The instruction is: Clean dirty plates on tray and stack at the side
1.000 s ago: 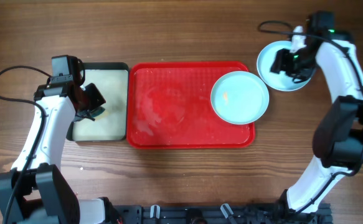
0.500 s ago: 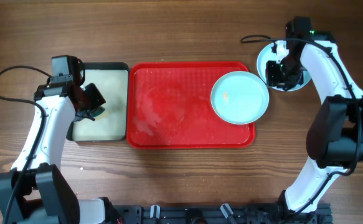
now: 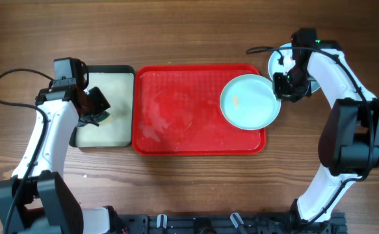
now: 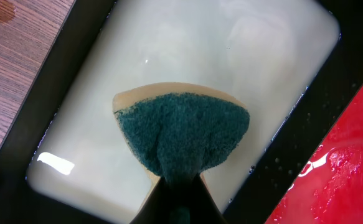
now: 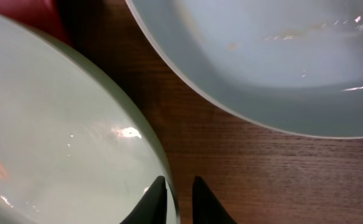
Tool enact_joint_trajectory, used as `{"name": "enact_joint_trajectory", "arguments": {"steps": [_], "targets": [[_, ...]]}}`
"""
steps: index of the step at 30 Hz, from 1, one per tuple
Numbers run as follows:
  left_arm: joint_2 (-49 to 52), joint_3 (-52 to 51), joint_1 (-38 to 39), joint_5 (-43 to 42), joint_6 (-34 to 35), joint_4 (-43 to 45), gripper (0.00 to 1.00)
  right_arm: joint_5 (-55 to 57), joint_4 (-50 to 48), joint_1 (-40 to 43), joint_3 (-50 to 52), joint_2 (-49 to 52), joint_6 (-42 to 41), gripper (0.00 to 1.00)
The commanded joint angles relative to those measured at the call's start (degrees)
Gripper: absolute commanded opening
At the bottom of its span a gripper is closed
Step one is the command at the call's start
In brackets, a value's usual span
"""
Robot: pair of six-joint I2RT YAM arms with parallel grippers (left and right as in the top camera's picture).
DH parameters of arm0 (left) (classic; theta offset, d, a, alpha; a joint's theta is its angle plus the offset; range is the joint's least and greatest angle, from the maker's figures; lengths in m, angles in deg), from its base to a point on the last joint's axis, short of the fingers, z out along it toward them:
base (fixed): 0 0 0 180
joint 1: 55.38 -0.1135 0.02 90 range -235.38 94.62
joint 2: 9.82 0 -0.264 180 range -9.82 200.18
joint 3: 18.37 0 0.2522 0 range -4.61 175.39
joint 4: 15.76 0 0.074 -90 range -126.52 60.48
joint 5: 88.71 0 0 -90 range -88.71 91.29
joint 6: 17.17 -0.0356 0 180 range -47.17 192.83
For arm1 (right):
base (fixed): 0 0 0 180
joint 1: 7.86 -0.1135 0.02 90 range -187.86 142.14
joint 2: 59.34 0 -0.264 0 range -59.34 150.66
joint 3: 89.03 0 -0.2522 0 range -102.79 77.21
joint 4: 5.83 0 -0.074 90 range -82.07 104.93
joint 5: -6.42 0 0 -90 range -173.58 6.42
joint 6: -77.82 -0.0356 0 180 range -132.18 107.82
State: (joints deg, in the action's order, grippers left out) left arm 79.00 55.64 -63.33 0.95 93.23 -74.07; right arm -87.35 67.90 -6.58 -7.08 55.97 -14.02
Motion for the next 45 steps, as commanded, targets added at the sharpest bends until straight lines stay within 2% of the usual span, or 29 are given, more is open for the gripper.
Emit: {"name": "enact_joint_trajectory", "arguments": {"steps": [1, 3, 8, 11, 12, 19, 24, 26, 27, 29, 34, 41, 45], "targets": [[-0.6, -0.4, -0.2, -0.7, -0.7, 0.2, 0.05, 0.3, -0.9, -0.2, 1.3, 0.5, -2.5, 0.08], [-0.6, -0.4, -0.2, -0.7, -0.7, 0.2, 0.05, -2.2, -1.8, -0.4, 1.3, 0.5, -5.8, 0.05], [-0.6, -0.4, -0.2, -0.7, -0.7, 0.2, 0.05, -13.4, -4.5, -3.2, 1.3, 0.5, -10.6, 0.04], [-0.6, -0.4, -0.2, -0.7, -0.7, 0.2, 0.05, -13.7, -5.5, -7.5, 1.4, 0.5, -10.9, 0.04], [-0.6, -0.4, -0.2, -0.7, -0.7, 0.2, 0.05, -13.6, -6.4, -10.8, 1.4, 0.5, -13.7, 0.04], [-0.6, -0.4, -0.2, -0.7, -0.7, 0.2, 0.05, -3.0, -13.7, -23.7, 1.5, 0.6, -20.3, 0.04], [-0.6, -0.4, -0.2, -0.7, -2.5, 0.1, 0.05, 1.9, -17.1, -26.8, 1.5, 0.6, -26.9, 0.04], [-0.6, -0.4, -0.2, -0.7, -3.8, 0.2, 0.05, 1.9, -17.2, -26.8, 1.5, 0.6, -26.8, 0.06], [-0.6, -0.4, -0.2, -0.7, -3.7, 0.2, 0.05, 1.9, -17.2, -26.8, 1.4, 0.6, -26.6, 0.28], [-0.6, -0.4, -0.2, -0.7, -3.7, 0.2, 0.05, 1.9, -17.2, -26.8, 1.5, 0.6, -26.4, 0.33], [-0.6, -0.4, -0.2, -0.7, -3.7, 0.2, 0.05, 2.2, -18.6, -26.8, 1.5, 0.8, -24.3, 0.33], [-0.6, -0.4, -0.2, -0.7, -3.7, 0.2, 0.05, 3.0, -26.9, -26.8, 1.6, 4.7, -15.6, 0.31], [-0.6, -0.4, -0.2, -0.7, -3.7, 0.2, 0.05, 3.0, -26.7, -26.8, 1.6, 7.2, -14.5, 0.21]]}}
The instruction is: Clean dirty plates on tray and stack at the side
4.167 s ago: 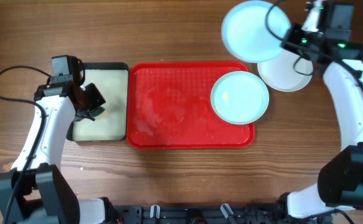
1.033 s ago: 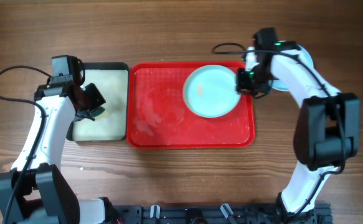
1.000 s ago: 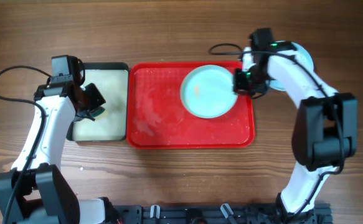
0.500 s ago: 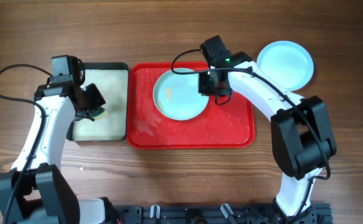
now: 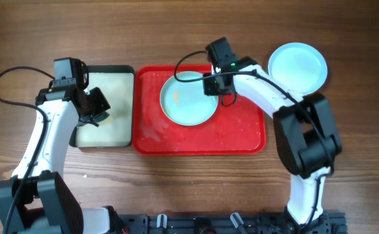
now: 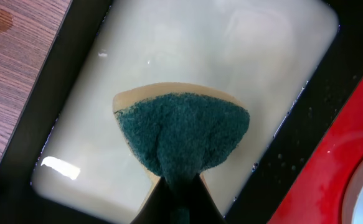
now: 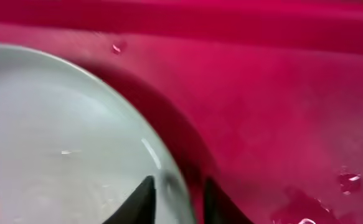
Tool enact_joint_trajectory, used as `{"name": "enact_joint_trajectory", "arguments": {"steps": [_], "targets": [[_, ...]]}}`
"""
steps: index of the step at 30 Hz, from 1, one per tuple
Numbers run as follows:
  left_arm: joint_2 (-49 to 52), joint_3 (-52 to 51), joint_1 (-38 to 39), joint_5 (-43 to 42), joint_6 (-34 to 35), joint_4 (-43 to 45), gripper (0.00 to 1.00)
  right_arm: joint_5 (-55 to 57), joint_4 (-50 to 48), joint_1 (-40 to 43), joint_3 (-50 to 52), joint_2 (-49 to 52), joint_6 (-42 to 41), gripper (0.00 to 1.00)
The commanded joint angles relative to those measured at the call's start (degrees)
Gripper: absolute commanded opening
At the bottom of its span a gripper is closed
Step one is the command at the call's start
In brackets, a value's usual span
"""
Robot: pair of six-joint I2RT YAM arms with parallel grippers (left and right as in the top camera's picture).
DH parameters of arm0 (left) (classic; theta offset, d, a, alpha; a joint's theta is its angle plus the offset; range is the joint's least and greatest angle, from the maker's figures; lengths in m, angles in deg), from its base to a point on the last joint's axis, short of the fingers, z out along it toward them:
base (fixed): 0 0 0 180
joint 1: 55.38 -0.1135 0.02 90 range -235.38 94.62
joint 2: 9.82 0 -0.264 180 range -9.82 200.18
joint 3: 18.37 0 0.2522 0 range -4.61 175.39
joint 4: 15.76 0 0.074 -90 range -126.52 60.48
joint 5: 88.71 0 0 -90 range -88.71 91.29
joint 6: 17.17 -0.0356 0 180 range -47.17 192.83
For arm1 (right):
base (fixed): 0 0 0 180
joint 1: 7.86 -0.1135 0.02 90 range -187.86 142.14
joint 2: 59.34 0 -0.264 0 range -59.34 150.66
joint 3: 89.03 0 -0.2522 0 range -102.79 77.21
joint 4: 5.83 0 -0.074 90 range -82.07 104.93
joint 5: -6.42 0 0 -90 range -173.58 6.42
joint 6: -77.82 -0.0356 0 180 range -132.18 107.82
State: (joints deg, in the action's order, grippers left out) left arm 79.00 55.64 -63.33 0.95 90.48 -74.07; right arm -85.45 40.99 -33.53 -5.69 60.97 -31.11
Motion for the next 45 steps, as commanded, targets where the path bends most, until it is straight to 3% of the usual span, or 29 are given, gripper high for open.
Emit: {"name": "enact_joint_trajectory", "arguments": {"steps": [1, 4, 8, 11, 14, 17, 22, 25, 29, 32, 39, 45], "targets": [[-0.6, -0.4, -0.2, -0.7, -1.0, 0.2, 0.05, 1.1, 0.2, 0.1, 0.2, 2.2, 2.8, 0.15], [-0.6, -0.4, -0.2, -0.7, -1.0, 0.2, 0.05, 1.0, 0.5, 0.1, -0.1, 1.4, 3.1, 0.04], [-0.6, -0.4, -0.2, -0.7, -1.0, 0.3, 0.04, 1.0, 2.9, 0.1, -0.2, -0.8, 3.1, 0.05], [-0.6, -0.4, 0.1, -1.9, -5.7, 2.4, 0.04, 0.8, 5.6, 0.1, -0.2, -1.7, 3.8, 0.25], [-0.6, -0.3, 1.0, -3.1, -9.7, 5.5, 0.04, -1.0, 8.3, 0.1, -0.2, -1.7, 3.8, 0.25], [-0.6, 0.6, 2.5, -3.0, -11.1, 7.9, 0.04, -1.1, 10.5, 0.1, -0.2, -1.7, 3.8, 0.18], [-0.6, 6.2, 2.9, -1.1, -13.2, 4.6, 0.04, -1.2, 11.2, 0.1, -0.2, -1.7, 3.8, 0.04], [-0.6, 9.0, 4.1, -1.1, -18.1, 1.8, 0.04, -3.8, 11.3, 0.1, -0.2, -1.7, 3.9, 0.04], [-0.6, 9.5, 7.3, -3.0, -18.7, 0.8, 0.04, -4.4, 11.1, 0.1, -0.2, -1.7, 3.9, 0.05], [-0.6, 9.5, 10.8, -5.6, -16.6, 0.8, 0.04, -4.4, 11.0, 0.1, -0.2, -1.7, 3.8, 0.09], [-0.3, 9.4, 18.3, -8.0, -2.5, 4.5, 0.04, -6.6, 10.9, 0.1, -0.2, -1.7, 3.2, 0.04], [3.8, 9.2, 24.2, -8.0, 0.9, 4.5, 0.04, -10.7, 10.2, 0.1, -0.2, -1.7, -2.3, 0.05]]}}
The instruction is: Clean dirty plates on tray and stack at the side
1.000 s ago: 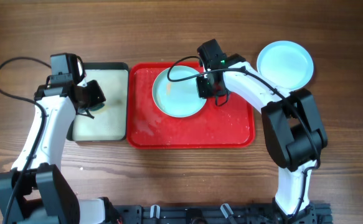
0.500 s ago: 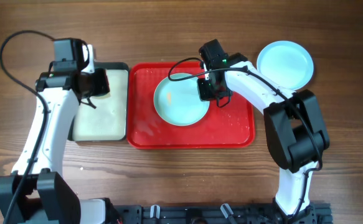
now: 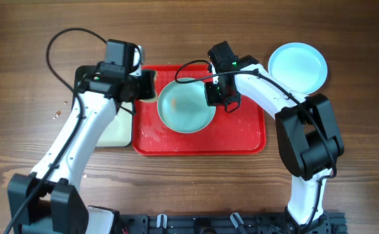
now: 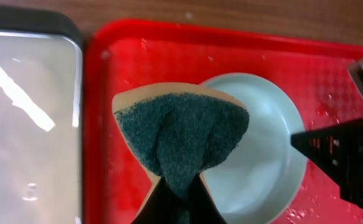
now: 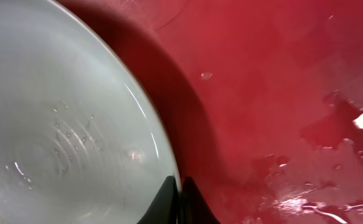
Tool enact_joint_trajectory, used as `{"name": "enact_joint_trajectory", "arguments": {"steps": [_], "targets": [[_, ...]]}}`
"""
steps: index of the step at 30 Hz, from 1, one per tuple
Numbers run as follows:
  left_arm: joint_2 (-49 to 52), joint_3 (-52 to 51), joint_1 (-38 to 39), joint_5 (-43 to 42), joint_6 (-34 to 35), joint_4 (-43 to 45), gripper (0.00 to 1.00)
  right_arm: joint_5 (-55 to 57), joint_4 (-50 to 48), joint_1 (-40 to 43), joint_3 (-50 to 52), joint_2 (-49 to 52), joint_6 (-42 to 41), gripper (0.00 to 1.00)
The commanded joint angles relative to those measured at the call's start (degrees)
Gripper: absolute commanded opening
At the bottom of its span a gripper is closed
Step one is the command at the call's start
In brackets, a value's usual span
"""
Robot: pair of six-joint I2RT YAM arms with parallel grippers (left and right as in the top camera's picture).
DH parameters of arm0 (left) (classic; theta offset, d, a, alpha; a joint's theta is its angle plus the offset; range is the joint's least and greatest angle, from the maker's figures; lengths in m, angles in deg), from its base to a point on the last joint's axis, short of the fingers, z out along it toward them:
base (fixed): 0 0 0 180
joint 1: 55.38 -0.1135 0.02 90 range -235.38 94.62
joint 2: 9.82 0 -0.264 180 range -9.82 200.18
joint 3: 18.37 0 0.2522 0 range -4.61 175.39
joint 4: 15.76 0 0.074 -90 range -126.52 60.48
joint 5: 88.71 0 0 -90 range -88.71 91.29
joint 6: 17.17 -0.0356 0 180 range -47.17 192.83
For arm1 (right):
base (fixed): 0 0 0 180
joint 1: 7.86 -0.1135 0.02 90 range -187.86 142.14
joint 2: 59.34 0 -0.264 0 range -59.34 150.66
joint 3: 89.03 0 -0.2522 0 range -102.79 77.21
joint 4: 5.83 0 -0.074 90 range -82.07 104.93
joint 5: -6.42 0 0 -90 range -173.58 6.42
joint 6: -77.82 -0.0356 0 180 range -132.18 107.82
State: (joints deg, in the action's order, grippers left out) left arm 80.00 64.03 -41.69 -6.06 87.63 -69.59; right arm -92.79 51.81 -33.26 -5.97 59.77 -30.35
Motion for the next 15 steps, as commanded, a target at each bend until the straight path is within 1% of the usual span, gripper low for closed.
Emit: {"name": "enact_joint_trajectory", "arguments": {"steps": [1, 4, 8, 15], "targets": [[3.6, 0.8, 3.4, -1.0, 3.7, 0.2, 0.04, -3.8, -1.0, -0.1, 0.1, -0.5, -3.1, 0.05], [7.0, 0.8, 5.9, -0.4, 4.2, 0.9, 0.04, -3.8, -1.7, -0.1, 0.1, -0.5, -3.1, 0.05], [10.4, 0.8, 7.1, 3.7, 8.7, 1.1, 0.04, -3.7, -1.8, -0.1, 0.1, -0.5, -2.8, 0.05], [14.2, 0.8, 7.1, 4.4, 8.8, 2.2, 0.04, -3.7, -1.8, -0.1, 0.2, -0.5, -2.8, 0.05]]}}
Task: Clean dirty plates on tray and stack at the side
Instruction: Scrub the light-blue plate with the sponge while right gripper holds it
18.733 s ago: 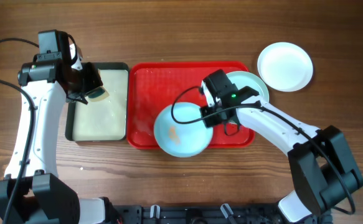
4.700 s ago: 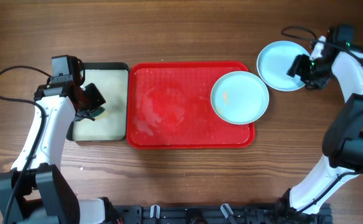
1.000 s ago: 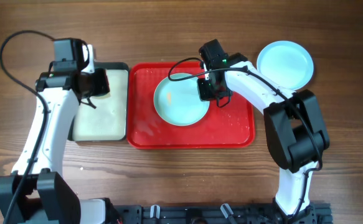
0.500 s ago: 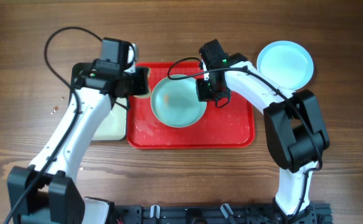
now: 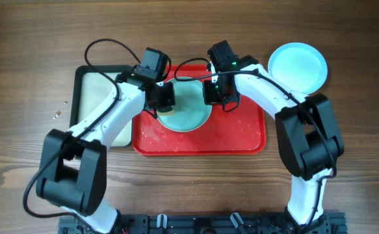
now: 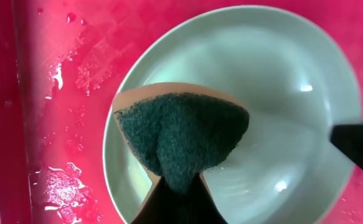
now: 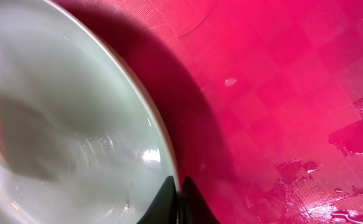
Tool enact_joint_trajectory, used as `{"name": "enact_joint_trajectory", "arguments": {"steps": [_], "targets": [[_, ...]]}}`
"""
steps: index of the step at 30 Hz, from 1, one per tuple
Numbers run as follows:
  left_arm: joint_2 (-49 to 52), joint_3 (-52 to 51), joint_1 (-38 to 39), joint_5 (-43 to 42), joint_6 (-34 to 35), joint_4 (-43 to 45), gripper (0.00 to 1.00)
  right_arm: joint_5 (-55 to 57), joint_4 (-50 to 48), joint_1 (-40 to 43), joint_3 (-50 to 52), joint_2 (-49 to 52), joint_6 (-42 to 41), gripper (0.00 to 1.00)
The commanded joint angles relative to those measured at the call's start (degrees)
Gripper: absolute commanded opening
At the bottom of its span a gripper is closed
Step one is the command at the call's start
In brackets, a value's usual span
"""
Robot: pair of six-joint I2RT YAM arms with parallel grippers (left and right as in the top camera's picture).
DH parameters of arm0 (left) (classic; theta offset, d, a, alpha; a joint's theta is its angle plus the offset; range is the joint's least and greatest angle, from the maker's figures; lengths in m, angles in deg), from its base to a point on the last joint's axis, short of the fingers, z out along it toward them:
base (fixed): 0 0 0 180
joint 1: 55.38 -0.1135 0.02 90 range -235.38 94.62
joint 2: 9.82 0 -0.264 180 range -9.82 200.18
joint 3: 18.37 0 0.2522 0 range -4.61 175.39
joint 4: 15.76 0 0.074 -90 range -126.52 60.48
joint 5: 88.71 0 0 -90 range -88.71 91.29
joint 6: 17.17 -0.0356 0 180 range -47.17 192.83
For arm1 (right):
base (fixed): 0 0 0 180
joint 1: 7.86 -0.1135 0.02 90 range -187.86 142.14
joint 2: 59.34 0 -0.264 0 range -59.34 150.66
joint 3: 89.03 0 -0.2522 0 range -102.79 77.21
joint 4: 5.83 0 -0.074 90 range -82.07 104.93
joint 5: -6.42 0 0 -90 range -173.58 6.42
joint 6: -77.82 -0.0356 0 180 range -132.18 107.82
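A pale green plate (image 5: pixel 188 112) lies on the red tray (image 5: pixel 241 133), near its upper middle. My right gripper (image 5: pixel 215 92) is shut on the plate's right rim (image 7: pixel 162 155), its fingertips (image 7: pixel 180 186) pinching the edge. My left gripper (image 5: pixel 165 97) is shut on a green-and-tan sponge (image 6: pixel 181 134), which sits over the plate's inner face (image 6: pixel 281 93) at its left side. A second, light blue plate (image 5: pixel 298 65) rests on the wood at the upper right, off the tray.
A black basin of milky water (image 5: pixel 98 97) stands left of the tray. Water drops and wet patches lie on the tray floor (image 6: pixel 56 186). Cables loop above both arms. Bare wooden table (image 5: pixel 189 188) surrounds everything.
My left gripper moved right with the sponge, from over the tray's left edge to over the plate itself. The right gripper still holds the plate rim in the same spot.
At first the sponge hung over the basin while my right gripper held the green plate at the tray's right edge beside the blue plate. Then the plate was at the tray's upper middle. The sponge then left the basin, reached the tray, and now sits over the plate.
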State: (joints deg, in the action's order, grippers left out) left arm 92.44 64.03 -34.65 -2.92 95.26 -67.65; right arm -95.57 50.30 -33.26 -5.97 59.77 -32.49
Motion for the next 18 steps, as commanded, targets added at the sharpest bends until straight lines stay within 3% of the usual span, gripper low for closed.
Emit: {"name": "enact_joint_trajectory", "arguments": {"steps": [1, 18], "targets": [[2.3, 0.7, 0.1, 1.3, 1.2, 0.3, 0.04, -1.0, -0.3, -0.1, 0.2, -0.5, -0.7, 0.05], [6.1, 0.7, 1.1, 3.6, 2.5, 5.0, 0.04, 1.0, -1.4, -0.1, 0.2, -0.5, -0.7, 0.04]]}}
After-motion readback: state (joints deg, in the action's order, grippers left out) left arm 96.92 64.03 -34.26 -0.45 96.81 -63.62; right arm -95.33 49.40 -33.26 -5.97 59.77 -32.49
